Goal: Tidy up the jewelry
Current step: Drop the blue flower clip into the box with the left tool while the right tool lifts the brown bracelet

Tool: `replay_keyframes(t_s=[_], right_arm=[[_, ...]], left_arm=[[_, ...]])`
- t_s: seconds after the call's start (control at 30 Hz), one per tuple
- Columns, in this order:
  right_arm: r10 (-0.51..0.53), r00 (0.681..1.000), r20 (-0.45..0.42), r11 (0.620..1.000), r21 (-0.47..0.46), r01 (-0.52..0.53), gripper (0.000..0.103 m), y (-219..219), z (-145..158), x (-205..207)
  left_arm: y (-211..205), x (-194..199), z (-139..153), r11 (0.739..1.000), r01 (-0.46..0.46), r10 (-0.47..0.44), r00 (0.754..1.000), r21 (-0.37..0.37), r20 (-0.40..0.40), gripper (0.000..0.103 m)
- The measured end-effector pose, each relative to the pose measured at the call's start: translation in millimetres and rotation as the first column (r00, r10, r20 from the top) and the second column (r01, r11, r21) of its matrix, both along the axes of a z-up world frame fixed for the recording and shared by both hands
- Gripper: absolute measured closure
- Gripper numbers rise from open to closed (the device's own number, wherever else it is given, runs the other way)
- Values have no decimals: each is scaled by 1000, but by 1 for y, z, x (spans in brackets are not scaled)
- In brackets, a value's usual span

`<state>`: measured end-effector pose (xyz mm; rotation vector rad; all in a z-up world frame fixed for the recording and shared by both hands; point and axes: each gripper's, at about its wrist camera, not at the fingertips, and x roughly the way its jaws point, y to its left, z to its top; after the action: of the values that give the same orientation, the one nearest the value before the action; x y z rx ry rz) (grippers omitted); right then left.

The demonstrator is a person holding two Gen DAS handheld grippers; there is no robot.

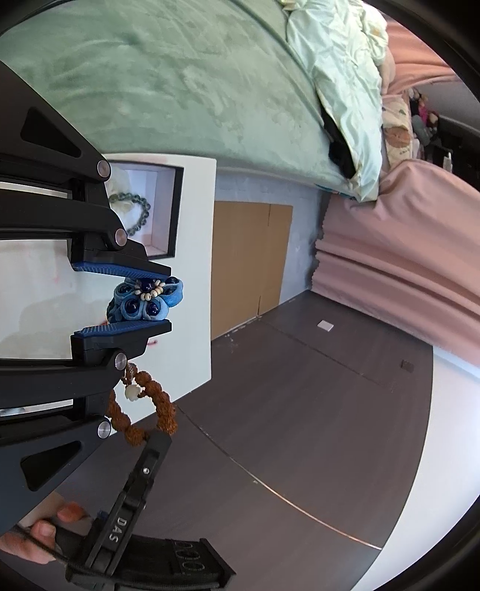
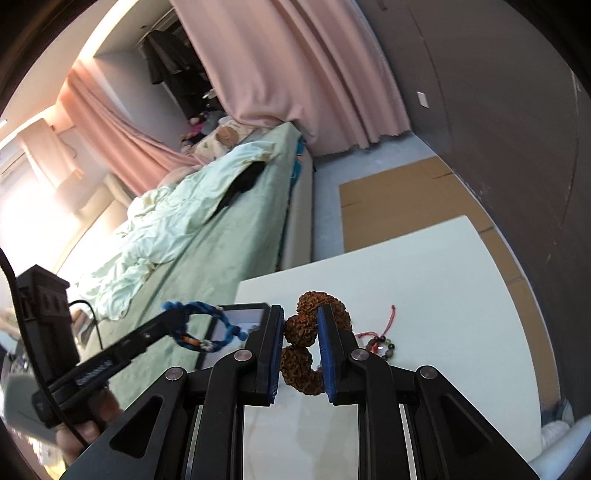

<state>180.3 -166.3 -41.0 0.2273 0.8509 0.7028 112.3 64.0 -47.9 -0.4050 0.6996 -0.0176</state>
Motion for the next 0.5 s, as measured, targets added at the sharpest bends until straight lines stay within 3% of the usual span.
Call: replay_keyframes(t_s=[0.5], right_arm=[[35,995,98,998,50,-40,83,22,57,-6]], left_arm=[[28,-15,6,998,-56,57,998,-20,18,80]])
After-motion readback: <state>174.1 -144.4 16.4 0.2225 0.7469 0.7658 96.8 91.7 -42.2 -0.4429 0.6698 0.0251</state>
